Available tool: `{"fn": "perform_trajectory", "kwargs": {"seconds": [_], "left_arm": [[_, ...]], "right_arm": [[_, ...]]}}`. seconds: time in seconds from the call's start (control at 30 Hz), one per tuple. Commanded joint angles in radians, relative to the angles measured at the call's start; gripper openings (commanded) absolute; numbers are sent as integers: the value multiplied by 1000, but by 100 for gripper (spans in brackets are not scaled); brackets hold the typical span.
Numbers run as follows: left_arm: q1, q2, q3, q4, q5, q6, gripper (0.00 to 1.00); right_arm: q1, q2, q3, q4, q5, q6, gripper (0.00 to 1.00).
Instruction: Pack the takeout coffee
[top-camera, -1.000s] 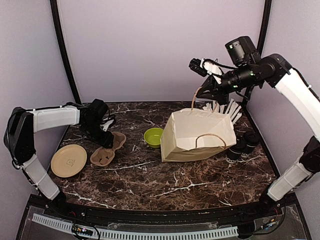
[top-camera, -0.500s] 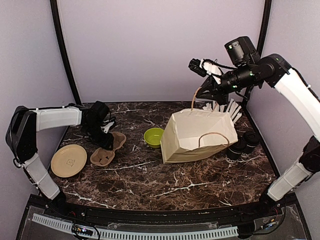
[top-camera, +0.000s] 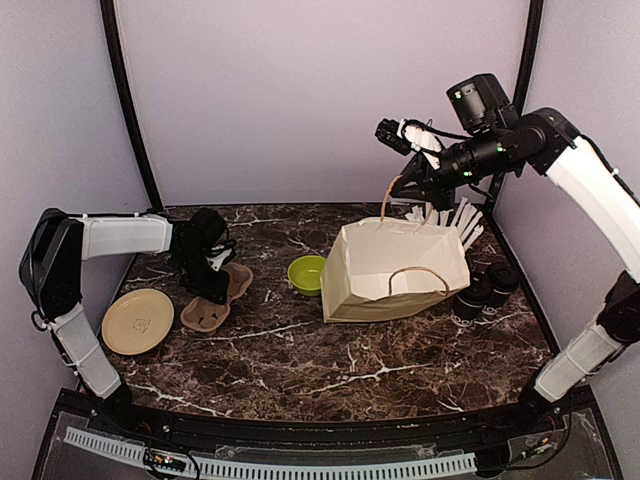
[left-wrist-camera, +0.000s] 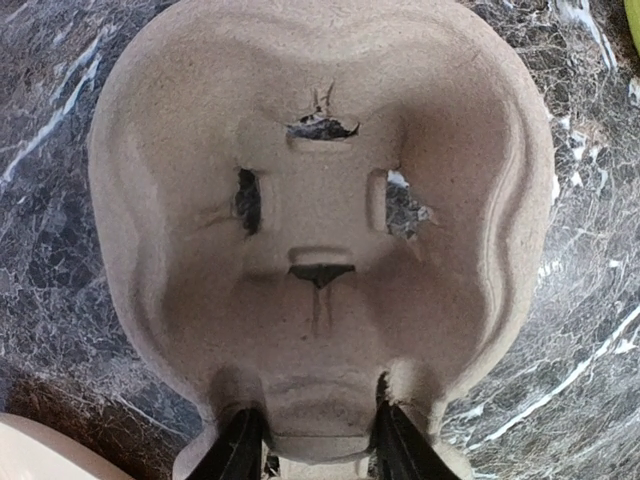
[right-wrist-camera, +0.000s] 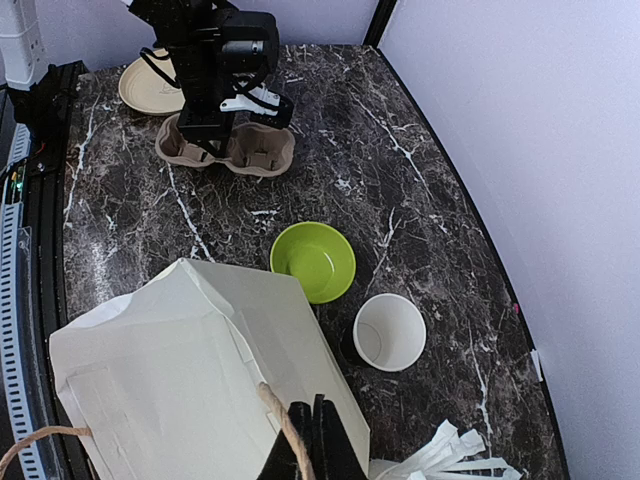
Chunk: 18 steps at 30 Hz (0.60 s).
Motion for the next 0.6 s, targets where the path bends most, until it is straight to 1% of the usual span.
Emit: {"fn": "perform_trajectory", "kwargs": {"seconds": [0.0,0.17,0.43,0.57], "left_arm": [[-8,-2,14,-40,-2,-23,41],[-8,-42,44,-73,0,-31,35],[-8,-165,126,-110,14,-18,33],[-8,-189,151,-116,82,-20,32]], "right_arm": [[-5,-3,17,40,-1,13,0],[-5,1,13,42,-2,13,0],[-5,10,9,41,-8,13,0],[-5,6,5,42,-11,15,0]]}}
